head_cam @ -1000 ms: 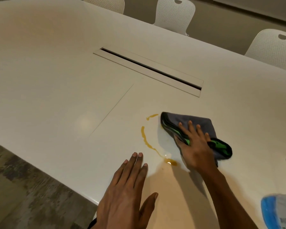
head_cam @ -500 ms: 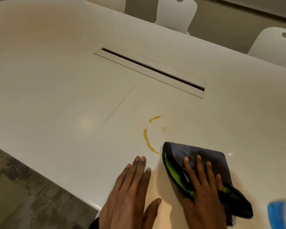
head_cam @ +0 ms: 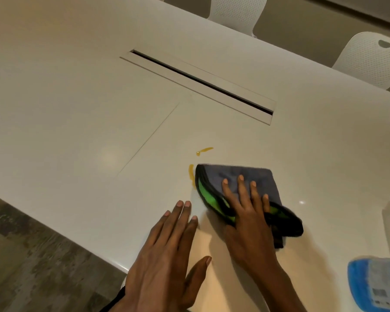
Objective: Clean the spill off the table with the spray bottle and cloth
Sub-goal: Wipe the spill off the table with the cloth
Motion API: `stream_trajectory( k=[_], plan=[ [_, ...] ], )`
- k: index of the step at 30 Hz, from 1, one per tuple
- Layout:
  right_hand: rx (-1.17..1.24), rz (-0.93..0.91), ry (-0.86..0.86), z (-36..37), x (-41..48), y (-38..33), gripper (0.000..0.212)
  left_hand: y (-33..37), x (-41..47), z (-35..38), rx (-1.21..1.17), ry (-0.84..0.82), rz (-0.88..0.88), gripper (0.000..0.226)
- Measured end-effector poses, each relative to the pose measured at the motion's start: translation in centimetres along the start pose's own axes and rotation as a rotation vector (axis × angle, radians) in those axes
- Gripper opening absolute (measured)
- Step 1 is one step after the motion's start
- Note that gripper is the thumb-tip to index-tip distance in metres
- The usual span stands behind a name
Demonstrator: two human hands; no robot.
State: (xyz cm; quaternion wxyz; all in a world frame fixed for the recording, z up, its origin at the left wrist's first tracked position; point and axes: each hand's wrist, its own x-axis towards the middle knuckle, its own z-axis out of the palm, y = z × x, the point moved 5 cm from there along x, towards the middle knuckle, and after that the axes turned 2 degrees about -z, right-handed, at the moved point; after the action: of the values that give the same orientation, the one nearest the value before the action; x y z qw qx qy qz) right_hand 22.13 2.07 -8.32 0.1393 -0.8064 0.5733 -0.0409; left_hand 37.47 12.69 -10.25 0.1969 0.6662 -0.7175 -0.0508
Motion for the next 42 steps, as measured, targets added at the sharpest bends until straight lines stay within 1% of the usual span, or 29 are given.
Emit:
stream_trajectory(
  k=[3, 5, 6, 10, 11, 13, 16, 19, 20, 22, 23, 26, 27, 28, 30, 31, 33, 35, 37, 39, 41, 42],
  plan=[
    [0.008, -0.027, -0.001, -0.3, -2.9, -0.2, 0.089, -0.2, 0.0, 0.1, 0.004, -0.01, 0.01, 0.079],
    [0.023, 0.019, -0.054, -0.4, -3.5, 1.0, 0.089, -0.2, -0.1, 0.0, 0.002, -0.007, 0.02, 0.078],
    [0.034, 0.04, -0.051, -0.5, -3.2, 1.9, 0.087, -0.1, -0.2, -0.1, -0.001, -0.005, 0.026, 0.078],
    [-0.009, 0.117, 0.091, -1.2, 1.3, 4.1, 0.073, 0.0, -0.2, -0.1, 0.009, -0.031, 0.034, 0.077],
    [-0.004, 0.132, 0.109, -1.1, 2.3, 4.0, 0.073, -0.1, -0.1, 0.0, 0.019, -0.047, 0.027, 0.077],
    [0.021, 0.138, 0.099, -0.7, 3.4, 3.3, 0.076, -0.3, 0.0, 0.2, 0.036, -0.079, 0.019, 0.078],
    [0.002, 0.071, 0.071, -0.3, 1.3, 1.5, 0.076, -0.5, 0.0, 0.1, 0.067, -0.111, 0.029, 0.081],
    [0.004, 0.003, 0.014, -0.2, -1.9, 1.1, 0.096, -1.8, 0.1, -0.6, 0.138, -0.131, -0.01, 0.093],
    [0.01, -0.001, 0.001, -0.5, -2.3, 1.5, 0.096, -2.4, 0.1, -0.8, 0.15, -0.135, -0.026, 0.098],
    [0.008, 0.025, 0.005, -0.6, -2.0, 2.6, 0.084, -3.5, 0.1, -1.3, 0.165, -0.137, -0.052, 0.102],
    [0.003, 0.063, 0.035, -0.7, -1.2, 3.0, 0.08, -3.9, 0.0, -1.6, 0.161, -0.142, -0.063, 0.102],
    [-0.02, 0.12, 0.134, -0.1, 2.2, 2.7, 0.076, -4.3, 0.0, -2.1, 0.14, -0.15, -0.083, 0.102],
    [-0.031, 0.113, 0.151, 0.2, 3.0, 1.9, 0.074, -4.3, -0.1, -2.1, 0.134, -0.149, -0.086, 0.102],
    [-0.043, 0.097, 0.129, 0.6, 3.4, 1.0, 0.073, -4.3, -0.1, -2.1, 0.123, -0.147, -0.086, 0.101],
    [-0.082, 0.04, 0.081, 1.4, 2.6, -0.9, 0.076, -4.3, -0.2, -1.9, 0.092, -0.148, -0.088, 0.102],
    [-0.091, -0.005, 0.09, 1.4, 1.5, -1.8, 0.08, -4.5, -0.3, -1.9, 0.079, -0.148, -0.092, 0.104],
    [-0.05, -0.067, 0.106, 1.1, -1.0, -2.6, 0.09, -4.8, -0.4, -1.8, 0.066, -0.143, -0.096, 0.109],
    [0.002, -0.068, 0.045, 1.1, -2.5, -1.7, 0.096, -5.1, -0.4, -2.0, 0.053, -0.131, -0.106, 0.112],
    [0.017, -0.037, 0.021, 0.8, -2.0, -0.1, 0.09, -5.5, -0.4, -2.4, 0.032, -0.124, -0.118, 0.114],
    [-0.015, 0.008, 0.096, 0.5, 0.0, 1.2, 0.075, -5.7, -0.3, -2.8, 0.018, -0.126, -0.121, 0.115],
    [-0.012, 0.051, 0.174, 0.5, 2.5, 1.8, 0.071, -5.7, 0.0, -2.9, 0.008, -0.133, -0.119, 0.117],
    [-0.014, 0.074, 0.173, 0.8, 3.6, 1.5, 0.072, -5.8, 0.1, -2.9, 0.007, -0.131, -0.115, 0.118]
  ],
)
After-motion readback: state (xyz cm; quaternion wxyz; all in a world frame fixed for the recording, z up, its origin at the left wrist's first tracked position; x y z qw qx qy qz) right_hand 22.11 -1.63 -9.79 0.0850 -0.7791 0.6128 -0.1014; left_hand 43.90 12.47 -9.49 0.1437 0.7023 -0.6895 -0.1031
